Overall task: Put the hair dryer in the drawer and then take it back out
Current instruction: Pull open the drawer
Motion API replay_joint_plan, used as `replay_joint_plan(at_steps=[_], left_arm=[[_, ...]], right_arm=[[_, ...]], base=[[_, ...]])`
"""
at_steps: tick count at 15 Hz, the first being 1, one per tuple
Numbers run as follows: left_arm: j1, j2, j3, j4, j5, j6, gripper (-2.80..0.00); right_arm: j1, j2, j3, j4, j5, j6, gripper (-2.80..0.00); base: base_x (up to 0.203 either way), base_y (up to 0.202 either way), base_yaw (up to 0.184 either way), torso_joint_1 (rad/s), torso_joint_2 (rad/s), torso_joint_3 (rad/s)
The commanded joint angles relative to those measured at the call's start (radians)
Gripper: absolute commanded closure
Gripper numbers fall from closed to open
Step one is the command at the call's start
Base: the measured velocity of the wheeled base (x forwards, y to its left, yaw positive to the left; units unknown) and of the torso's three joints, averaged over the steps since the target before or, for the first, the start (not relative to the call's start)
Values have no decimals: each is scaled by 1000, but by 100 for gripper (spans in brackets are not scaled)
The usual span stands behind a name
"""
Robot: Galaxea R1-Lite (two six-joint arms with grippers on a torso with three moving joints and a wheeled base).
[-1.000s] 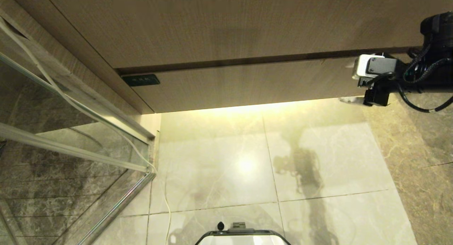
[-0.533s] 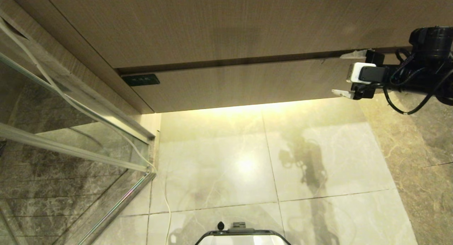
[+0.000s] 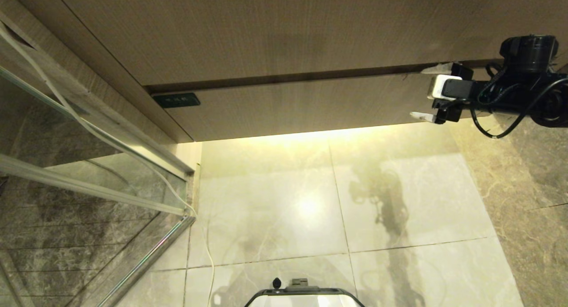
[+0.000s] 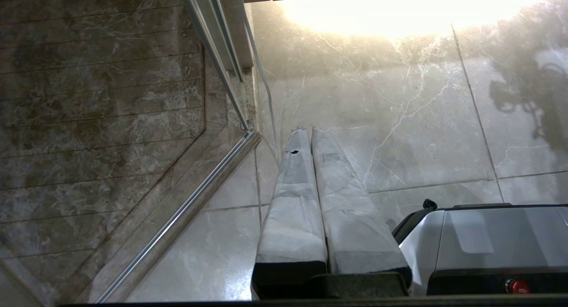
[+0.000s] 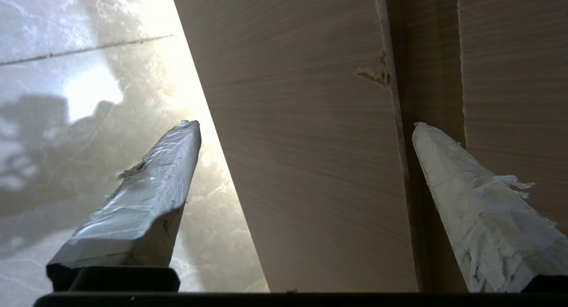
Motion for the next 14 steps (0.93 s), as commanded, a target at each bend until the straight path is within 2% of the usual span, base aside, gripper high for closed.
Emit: replay_joint_plan(at_steps=[1, 9, 14], left_arm=[[0, 0, 1, 0, 0, 0, 0], [0, 0, 1, 0, 1, 0, 0], [0, 0, 0, 0, 0, 0, 0]], right_arm=[[2, 27, -27, 5, 2, -2, -280], [20, 106, -142, -6, 6, 1, -280], [31, 136, -162, -35, 2, 3, -280]], base=[[0, 0, 0, 0, 0, 0], [0, 0, 0, 0, 0, 0], [0, 0, 0, 0, 0, 0]])
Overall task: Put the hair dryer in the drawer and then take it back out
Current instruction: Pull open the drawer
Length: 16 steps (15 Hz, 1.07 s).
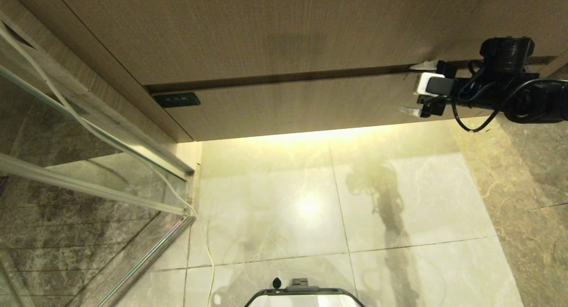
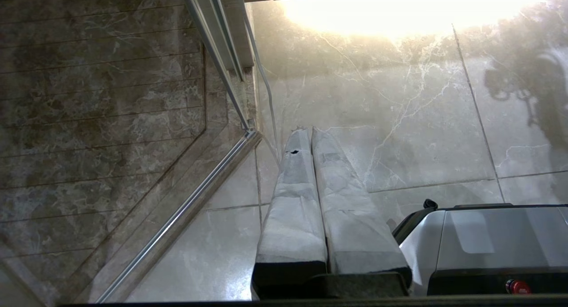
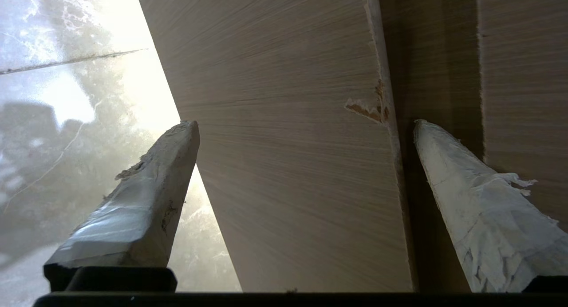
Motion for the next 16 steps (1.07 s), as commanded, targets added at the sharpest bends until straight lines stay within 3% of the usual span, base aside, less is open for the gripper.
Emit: replay_joint_plan(at_steps=[1, 4, 8, 12, 14, 16], left_arm=[[0, 0, 1, -1, 1, -1, 0], [0, 0, 0, -2, 1, -1, 0], [0, 0, 0, -2, 1, -1, 0], [0, 0, 0, -1, 0, -2, 0], [0, 0, 2, -1, 0, -1, 0], [0, 0, 2, -1, 0, -1, 0]], right_arm=[[7, 16, -5, -2, 2, -6, -280], [20, 32, 1, 19, -30, 8, -280], [34, 10, 6, 148, -147, 89, -280], [36, -21, 33, 169, -164, 137, -280], [35, -49, 59, 216, -234, 173, -280], [35, -76, 86, 250, -247, 183, -280]], base=[[0, 0, 0, 0, 0, 0], [0, 0, 0, 0, 0, 0], [0, 0, 0, 0, 0, 0], [0, 0, 0, 0, 0, 0], [0, 0, 0, 0, 0, 0], [0, 0, 0, 0, 0, 0]])
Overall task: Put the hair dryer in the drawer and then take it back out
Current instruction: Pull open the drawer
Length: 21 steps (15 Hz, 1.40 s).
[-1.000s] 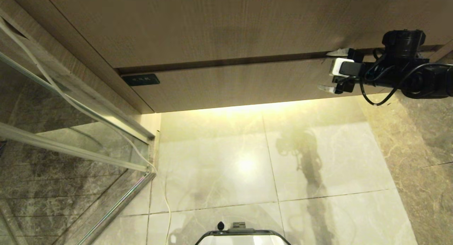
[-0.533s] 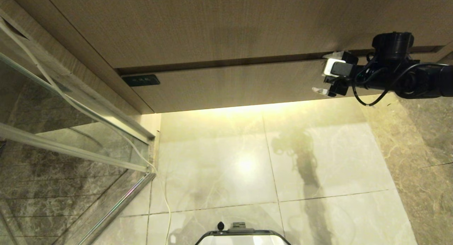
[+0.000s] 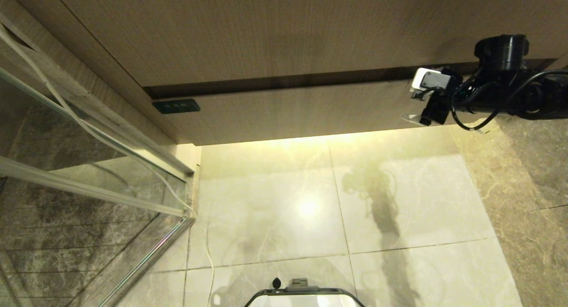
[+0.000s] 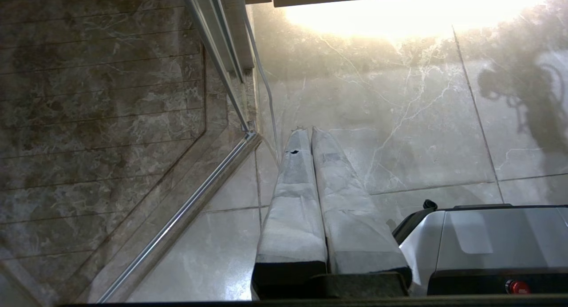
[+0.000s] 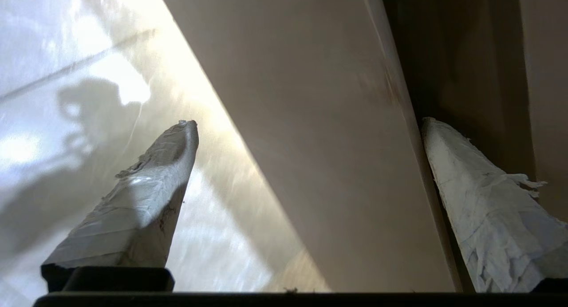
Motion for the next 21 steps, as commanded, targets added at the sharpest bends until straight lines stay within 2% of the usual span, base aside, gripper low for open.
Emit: replay_joint_plan(at_steps=[1, 11, 14, 18, 20, 21], left_arm=[[0, 0, 0, 0, 0, 0, 0], [0, 0, 0, 0, 1, 0, 0], [0, 0, 0, 0, 1, 0, 0], [0, 0, 0, 0, 0, 0, 0], [0, 0, 2, 0, 0, 0, 0], [0, 0, 2, 0, 1, 0, 0]], right_arm=[[2, -37, 33, 18, 1, -5, -280], [5, -259, 260, 96, 1, -4, -280], [7, -479, 384, 164, 1, -5, -280], [1, -878, 577, 265, 0, 7, -280], [-7, -1070, 631, 370, 1, 67, -280], [-10, -1174, 647, 448, 2, 124, -280]], base=[[0, 0, 0, 0, 0, 0], [0, 0, 0, 0, 0, 0], [0, 0, 0, 0, 0, 0], [0, 0, 0, 0, 0, 0], [0, 0, 0, 0, 0, 0], [0, 0, 0, 0, 0, 0]])
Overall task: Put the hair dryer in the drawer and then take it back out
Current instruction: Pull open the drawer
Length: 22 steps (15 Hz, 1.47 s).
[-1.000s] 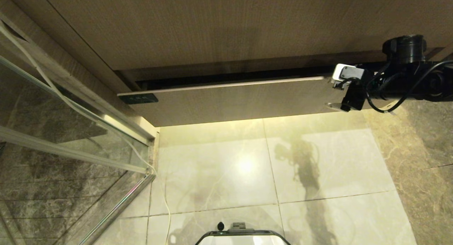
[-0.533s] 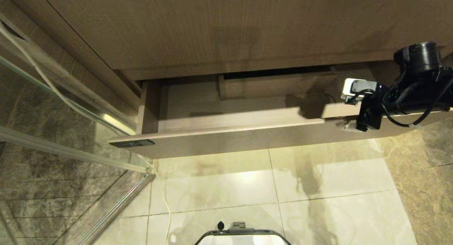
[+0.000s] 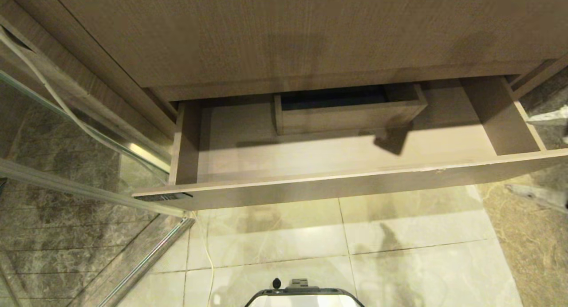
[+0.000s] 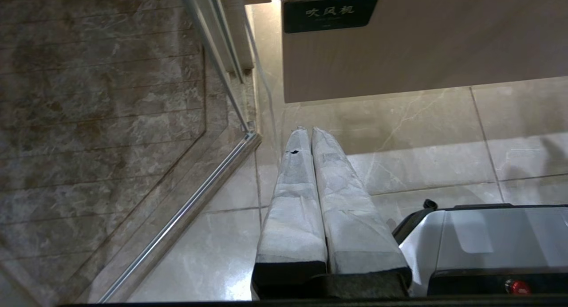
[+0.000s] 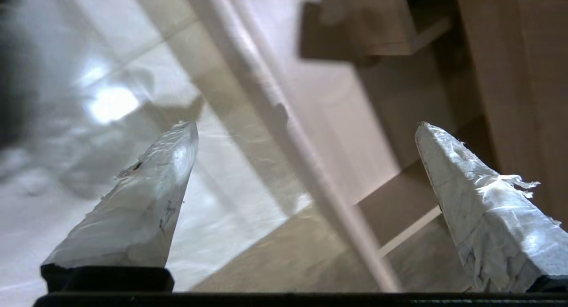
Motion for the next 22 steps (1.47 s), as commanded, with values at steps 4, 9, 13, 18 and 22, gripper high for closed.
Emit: replay_joint_plan(at_steps=[4, 9, 13, 18, 22], left_arm=[[1, 0, 0, -1, -1, 0, 0], [1, 0, 0, -1, 0, 0, 0], [1, 0, 1, -1, -1, -2, 0], [1, 0, 0, -1, -1, 0, 0], [1, 0, 0, -1, -1, -2, 0]], right_arm=[[-45, -592, 81, 408, -5, 482, -280], [-131, -673, 158, 444, -118, 693, 0], [-131, -711, 216, 336, -142, 741, 0], [-61, -961, 791, -144, -265, 913, 0], [4, -1091, 1008, -455, -333, 993, 0]], base=[[0, 0, 0, 0, 0, 0], [0, 0, 0, 0, 0, 0], [0, 0, 0, 0, 0, 0], [0, 0, 0, 0, 0, 0], [0, 0, 0, 0, 0, 0]])
